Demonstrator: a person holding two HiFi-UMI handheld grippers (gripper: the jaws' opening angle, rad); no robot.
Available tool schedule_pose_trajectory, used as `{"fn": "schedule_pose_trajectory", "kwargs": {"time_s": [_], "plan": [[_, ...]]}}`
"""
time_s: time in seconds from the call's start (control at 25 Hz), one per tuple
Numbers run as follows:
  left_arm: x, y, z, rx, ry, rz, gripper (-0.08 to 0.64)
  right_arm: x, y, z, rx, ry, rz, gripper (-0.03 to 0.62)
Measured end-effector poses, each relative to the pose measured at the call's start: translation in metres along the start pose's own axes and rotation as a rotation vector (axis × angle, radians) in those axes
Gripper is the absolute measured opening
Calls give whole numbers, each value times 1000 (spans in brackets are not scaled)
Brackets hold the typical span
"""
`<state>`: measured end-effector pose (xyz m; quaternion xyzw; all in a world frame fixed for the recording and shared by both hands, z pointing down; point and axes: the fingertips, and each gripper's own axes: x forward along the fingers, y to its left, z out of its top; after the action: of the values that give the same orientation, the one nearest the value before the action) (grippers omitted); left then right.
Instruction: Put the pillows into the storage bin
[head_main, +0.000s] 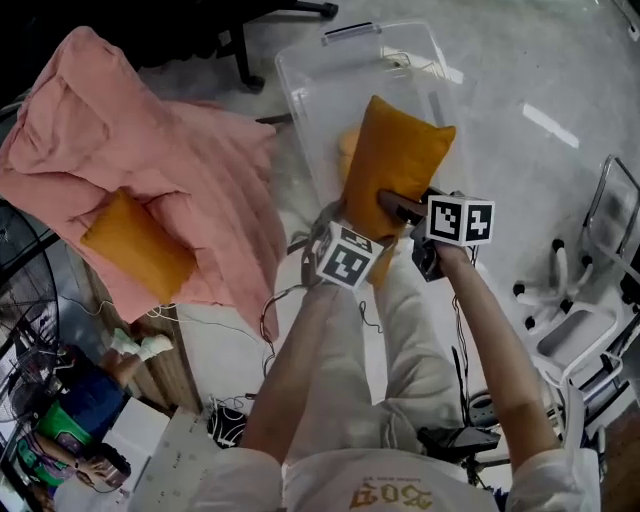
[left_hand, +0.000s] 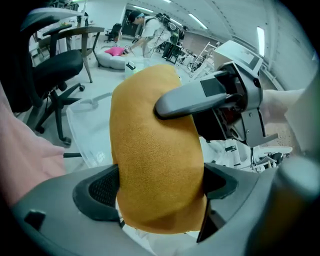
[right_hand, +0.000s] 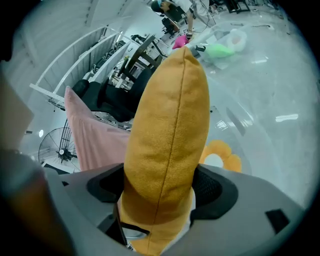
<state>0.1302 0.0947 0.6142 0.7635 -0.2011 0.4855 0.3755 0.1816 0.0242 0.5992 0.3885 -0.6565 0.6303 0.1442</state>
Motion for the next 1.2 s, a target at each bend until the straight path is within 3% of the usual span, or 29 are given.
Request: {"fn": "schedule_pose_trajectory", "kwargs": {"time_s": [0.2,0.52,0.84,0.92,0.96,1.0,1.04,1.2], "plan": [[50,25,-3,-26,46,13,509,41,-46,0,43,34,-13,416],[120,41,-13,-139,53,21,503,87,-101,-4,-30,108,-23,416],[179,80,-43,-144,154,81,479,149,-145,-15,-31,159,-1,411],[184,89,-47,-157,152,103,457,157,-156,-20,11,154,-22,397],[187,94,-49,-160,152,117,426,159,-163,-22,27,150,-43,371],[189,97,-51,-164,157,125,417,162,-170,-25,30,151,-67,300],[193,100,-55,-169,167,123,420,164,-177,-29,20,159,-88,281],[202,104,-74,-186,220,90,451,166,-192,-49,-21,230,-130,327]]}}
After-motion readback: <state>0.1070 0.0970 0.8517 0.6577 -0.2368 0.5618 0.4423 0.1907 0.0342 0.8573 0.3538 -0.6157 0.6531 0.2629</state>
